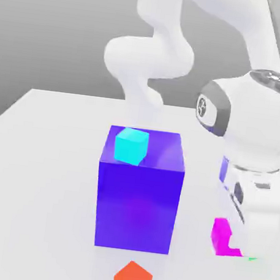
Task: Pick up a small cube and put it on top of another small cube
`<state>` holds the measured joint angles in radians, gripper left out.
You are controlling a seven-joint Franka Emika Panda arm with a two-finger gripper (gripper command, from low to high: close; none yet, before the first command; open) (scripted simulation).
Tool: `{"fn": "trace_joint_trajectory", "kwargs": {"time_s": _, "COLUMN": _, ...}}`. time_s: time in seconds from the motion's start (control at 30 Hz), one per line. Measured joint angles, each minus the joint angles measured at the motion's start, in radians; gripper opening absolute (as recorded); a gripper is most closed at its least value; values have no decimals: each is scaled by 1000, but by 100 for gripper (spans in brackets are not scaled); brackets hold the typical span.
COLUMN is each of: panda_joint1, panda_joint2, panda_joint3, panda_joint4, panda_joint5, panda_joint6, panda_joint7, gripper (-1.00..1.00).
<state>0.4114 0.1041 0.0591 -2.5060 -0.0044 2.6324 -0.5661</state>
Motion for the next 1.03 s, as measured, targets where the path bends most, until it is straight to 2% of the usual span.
{"fn": "trace_joint_trajectory", "kwargs": {"time_s": 0.33, "panda_joint1": 160, "panda_joint2": -62, "panda_joint3": 115, "panda_joint4": -67, "panda_joint5": 13, "panda_joint6": -8, "panda_joint7": -302, "gripper": -100}}
{"fn": "trace_joint_trajectory", "kwargs": {"time_s": 0.67, "panda_joint1": 152, "panda_joint2": 93, "panda_joint3": 80, "panda_joint4": -79, "panda_joint5": -74, "panda_joint6": 149, "panda_joint7": -317, "gripper": -100}}
{"fn": "trace_joint_trajectory", "kwargs": {"time_s": 0.7, "panda_joint1": 155, "panda_joint2": 115, "panda_joint3": 74, "panda_joint4": -79, "panda_joint5": -83, "panda_joint6": 169, "panda_joint7": -310, "gripper": 100}}
{"fn": "trace_joint_trajectory", "kwargs": {"time_s": 0.9, "panda_joint1": 157, "panda_joint2": 126, "panda_joint3": 71, "panda_joint4": -79, "panda_joint5": -87, "panda_joint6": 179, "panda_joint7": -307, "gripper": 100}}
{"fn": "trace_joint_trajectory", "kwargs": {"time_s": 1.03, "panda_joint1": 151, "panda_joint2": 64, "panda_joint3": 85, "panda_joint4": -79, "panda_joint5": -61, "panda_joint6": 125, "panda_joint7": -327, "gripper": 100}}
